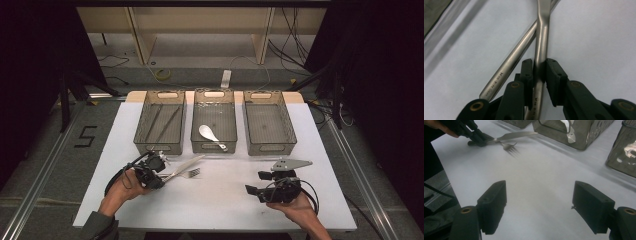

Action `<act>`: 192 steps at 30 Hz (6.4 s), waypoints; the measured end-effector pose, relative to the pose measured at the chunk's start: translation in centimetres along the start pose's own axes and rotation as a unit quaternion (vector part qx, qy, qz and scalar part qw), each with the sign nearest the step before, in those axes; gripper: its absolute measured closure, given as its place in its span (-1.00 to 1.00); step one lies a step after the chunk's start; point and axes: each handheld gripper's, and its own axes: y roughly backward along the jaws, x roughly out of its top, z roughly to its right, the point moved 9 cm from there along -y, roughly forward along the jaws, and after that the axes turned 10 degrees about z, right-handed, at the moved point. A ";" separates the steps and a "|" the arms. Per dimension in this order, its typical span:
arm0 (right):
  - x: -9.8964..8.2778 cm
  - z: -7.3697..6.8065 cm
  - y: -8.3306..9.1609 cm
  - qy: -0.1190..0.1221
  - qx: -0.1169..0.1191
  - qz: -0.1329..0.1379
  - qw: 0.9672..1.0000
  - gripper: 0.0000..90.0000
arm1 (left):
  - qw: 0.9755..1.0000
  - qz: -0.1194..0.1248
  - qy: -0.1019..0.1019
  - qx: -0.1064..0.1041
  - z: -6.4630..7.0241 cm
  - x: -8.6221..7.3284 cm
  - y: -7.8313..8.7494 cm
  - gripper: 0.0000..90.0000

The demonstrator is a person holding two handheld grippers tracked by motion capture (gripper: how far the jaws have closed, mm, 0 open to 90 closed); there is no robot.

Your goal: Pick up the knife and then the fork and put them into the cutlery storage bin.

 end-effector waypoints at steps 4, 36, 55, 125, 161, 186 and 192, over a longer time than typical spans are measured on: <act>0.0 0.0 0.0 -0.002 0.001 0.000 1.000 -0.37 | 1.000 -0.001 -0.018 0.000 0.1 0.0 0.0 0.72; 0.3 -0.4 0.0 -0.014 0.014 0.007 1.000 -0.36 | 0.995 0.068 0.026 -0.070 1.7 1.4 1.5 0.76; 2.7 -5.7 -2.1 0.123 0.053 0.025 0.991 -0.36 | 0.986 0.090 0.006 -0.140 6.4 4.7 1.9 0.76; -1.2 -8.0 -6.7 0.525 0.072 -0.113 0.840 0.81 | 0.974 0.078 -0.047 -0.208 10.5 8.2 2.9 -0.19; 9.1 7.0 -3.0 0.128 -0.073 -0.054 0.988 0.81 | 0.964 0.255 0.063 -0.032 1.1 5.8 4.3 -0.61; 14.0 17.7 -7.3 -0.009 -0.185 -0.076 0.980 0.81 | 0.944 0.316 0.098 -0.018 -0.3 4.7 5.6 -0.64; 13.7 18.9 -7.9 -0.021 -0.204 -0.088 0.975 0.81 | 0.946 0.311 0.091 -0.016 -0.2 4.7 5.4 -0.64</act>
